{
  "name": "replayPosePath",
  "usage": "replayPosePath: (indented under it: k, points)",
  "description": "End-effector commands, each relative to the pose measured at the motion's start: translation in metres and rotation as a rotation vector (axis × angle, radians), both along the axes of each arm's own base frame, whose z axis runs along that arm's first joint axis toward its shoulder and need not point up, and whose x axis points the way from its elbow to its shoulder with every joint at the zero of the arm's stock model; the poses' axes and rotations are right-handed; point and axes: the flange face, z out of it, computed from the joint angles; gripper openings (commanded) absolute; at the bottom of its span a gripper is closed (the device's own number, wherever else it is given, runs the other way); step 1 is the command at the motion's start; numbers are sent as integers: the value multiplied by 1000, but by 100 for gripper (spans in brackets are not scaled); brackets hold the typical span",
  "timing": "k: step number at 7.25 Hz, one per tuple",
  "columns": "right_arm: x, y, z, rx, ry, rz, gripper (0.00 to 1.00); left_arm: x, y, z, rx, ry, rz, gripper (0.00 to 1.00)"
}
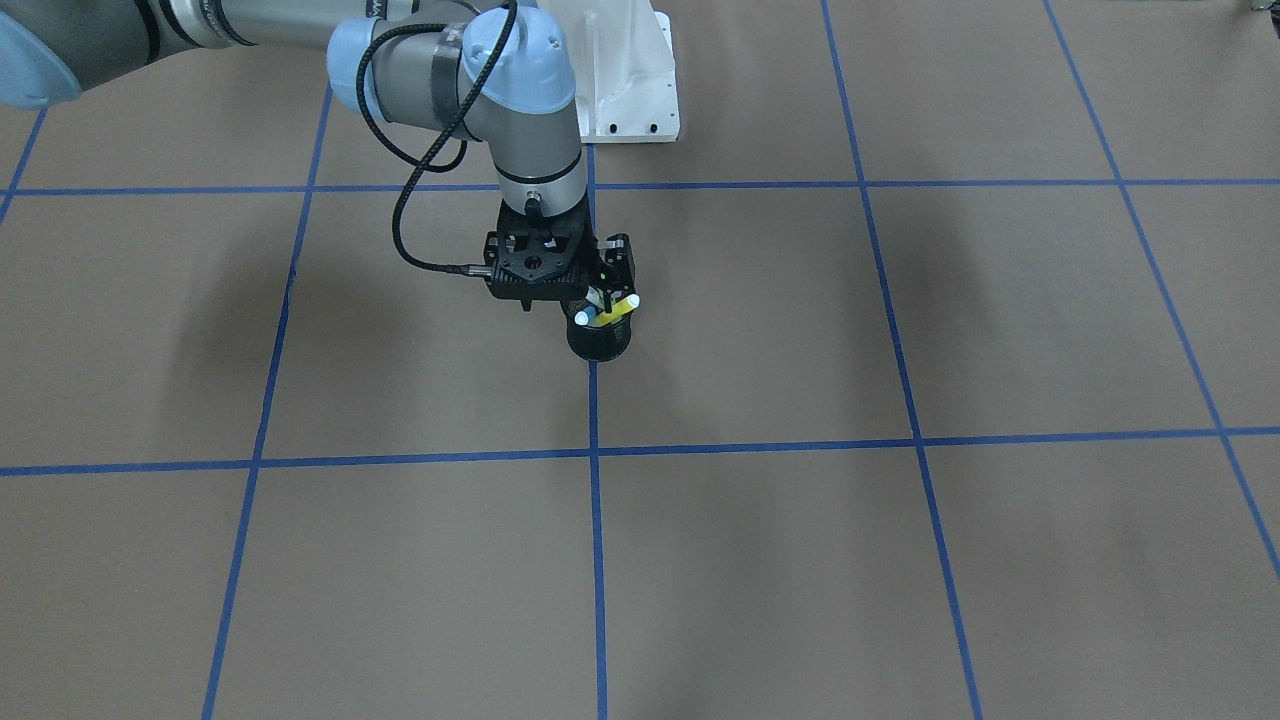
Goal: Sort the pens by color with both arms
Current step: 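Move the right gripper over the black pen cup, then lower the right gripper and grasp the blue marker in the cup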
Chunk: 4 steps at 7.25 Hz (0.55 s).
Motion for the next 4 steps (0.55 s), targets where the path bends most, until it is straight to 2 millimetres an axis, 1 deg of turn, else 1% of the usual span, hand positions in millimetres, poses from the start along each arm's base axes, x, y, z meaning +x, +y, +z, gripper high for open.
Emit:
replayPosePath:
  k: [1, 2, 3, 4]
  points:
    - [-20, -4, -10, -8, 14, 6, 91, 1, -1, 0, -1, 0, 2, 99]
    - [-20, -5, -9, -7, 16, 2, 87, 0, 0, 1, -2, 0, 0, 99]
    - [-20, -6, -6, -1, 21, -4, 86, 0, 0, 1, -1, 0, 0, 99]
    - [-20, -6, -5, 0, 23, -6, 81, 0, 0, 1, -2, 0, 0, 99]
